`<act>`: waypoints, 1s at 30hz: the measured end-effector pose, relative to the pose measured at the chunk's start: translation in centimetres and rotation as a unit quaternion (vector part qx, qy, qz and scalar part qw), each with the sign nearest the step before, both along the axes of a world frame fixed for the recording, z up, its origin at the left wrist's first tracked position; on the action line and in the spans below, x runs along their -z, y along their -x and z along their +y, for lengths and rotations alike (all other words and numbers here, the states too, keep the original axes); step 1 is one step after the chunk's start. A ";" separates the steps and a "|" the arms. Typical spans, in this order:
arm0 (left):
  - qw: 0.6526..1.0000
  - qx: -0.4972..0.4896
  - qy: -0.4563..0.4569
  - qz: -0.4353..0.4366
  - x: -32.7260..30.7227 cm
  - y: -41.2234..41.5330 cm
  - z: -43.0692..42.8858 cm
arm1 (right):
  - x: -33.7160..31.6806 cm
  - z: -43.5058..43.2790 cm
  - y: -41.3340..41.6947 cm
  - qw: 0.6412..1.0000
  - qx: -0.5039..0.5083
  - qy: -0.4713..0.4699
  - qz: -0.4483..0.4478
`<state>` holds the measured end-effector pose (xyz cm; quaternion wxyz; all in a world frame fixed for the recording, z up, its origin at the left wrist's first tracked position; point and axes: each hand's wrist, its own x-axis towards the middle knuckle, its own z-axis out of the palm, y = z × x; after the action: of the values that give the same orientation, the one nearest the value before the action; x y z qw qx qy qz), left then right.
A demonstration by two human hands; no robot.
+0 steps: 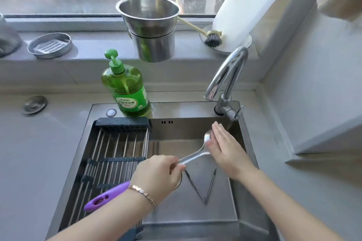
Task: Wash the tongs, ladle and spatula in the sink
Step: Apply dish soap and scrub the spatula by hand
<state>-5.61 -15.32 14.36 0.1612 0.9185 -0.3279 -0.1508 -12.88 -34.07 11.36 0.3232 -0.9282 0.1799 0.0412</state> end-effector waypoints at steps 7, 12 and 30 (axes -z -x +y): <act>0.999 0.015 -0.034 -0.016 -1.5 -1.7 1.9 | -1.4 2.8 -1.9 0.989 -0.144 0.016 0.010; 0.999 0.010 -0.030 -0.019 -1.8 -2.9 1.8 | -1.6 2.4 -2.1 0.995 -0.096 0.018 0.023; 0.996 -0.077 0.014 0.038 -2.6 -2.0 2.8 | -2.2 4.5 0.2 0.985 -0.155 0.078 -0.020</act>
<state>-3.62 -12.51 16.95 0.1977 0.9322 -0.2521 -0.1683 -13.07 -29.55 13.55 0.2427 -0.9679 0.0300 0.0579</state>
